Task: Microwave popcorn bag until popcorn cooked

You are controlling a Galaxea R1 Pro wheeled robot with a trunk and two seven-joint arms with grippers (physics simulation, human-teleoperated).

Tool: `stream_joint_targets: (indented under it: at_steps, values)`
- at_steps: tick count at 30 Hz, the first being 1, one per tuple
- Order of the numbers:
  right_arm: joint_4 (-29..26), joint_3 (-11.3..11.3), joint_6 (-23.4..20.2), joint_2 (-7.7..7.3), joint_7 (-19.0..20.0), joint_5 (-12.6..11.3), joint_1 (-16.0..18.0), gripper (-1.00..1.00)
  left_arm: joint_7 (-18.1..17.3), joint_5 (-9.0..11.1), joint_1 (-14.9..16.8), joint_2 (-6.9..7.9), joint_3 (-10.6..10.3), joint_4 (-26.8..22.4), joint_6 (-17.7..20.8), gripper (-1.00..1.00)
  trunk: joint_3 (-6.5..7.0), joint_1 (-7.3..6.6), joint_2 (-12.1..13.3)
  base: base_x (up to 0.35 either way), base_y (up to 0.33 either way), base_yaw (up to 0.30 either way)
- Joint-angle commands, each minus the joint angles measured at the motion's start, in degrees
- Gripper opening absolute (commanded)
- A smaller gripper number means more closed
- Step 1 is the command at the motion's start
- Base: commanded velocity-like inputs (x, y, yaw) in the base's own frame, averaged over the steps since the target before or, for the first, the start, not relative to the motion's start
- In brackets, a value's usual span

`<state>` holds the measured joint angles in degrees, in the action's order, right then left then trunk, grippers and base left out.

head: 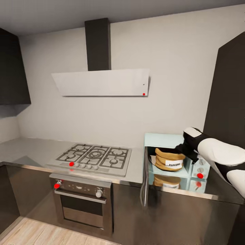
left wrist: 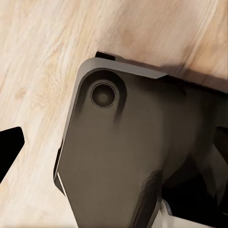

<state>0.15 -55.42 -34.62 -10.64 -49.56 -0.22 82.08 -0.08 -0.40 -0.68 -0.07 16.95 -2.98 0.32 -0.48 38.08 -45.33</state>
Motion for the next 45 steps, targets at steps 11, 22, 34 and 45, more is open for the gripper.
stream_joint_targets:
  at_steps: [11, 22, 34, 45]
  values:
    - [1.70, 0.66, 3.28, -0.07, 30.16, 37.22, -12.30, 1.00, -0.01, -0.04, -0.03, -0.09, 0.11, -0.10, 0.03, 1.00, -0.02, 0.01, -0.05, -0.008, 0.000, 0.000]
    - [1.82, 0.76, 43.72, -0.08, 43.61, 42.01, -28.79, 1.00, -0.01, -0.04, -0.03, -0.10, 0.11, -0.12, 0.03, 1.00, -0.02, 0.01, -0.05, 0.000, 0.000, 0.000]
    - [1.79, 0.84, 66.56, -1.16, 60.27, 42.40, -34.71, 1.00, -0.01, -0.04, -0.03, -0.10, 0.11, -0.11, 0.03, 1.00, -0.02, 0.01, -0.05, 0.000, 0.000, 0.000]
    - [1.70, 0.81, 74.55, -1.63, 60.55, 42.41, -36.63, 1.00, -0.01, -0.04, -0.03, -0.10, 0.19, -0.13, 0.03, 1.00, -0.02, 0.01, -0.05, 0.038, 0.016, 0.000]
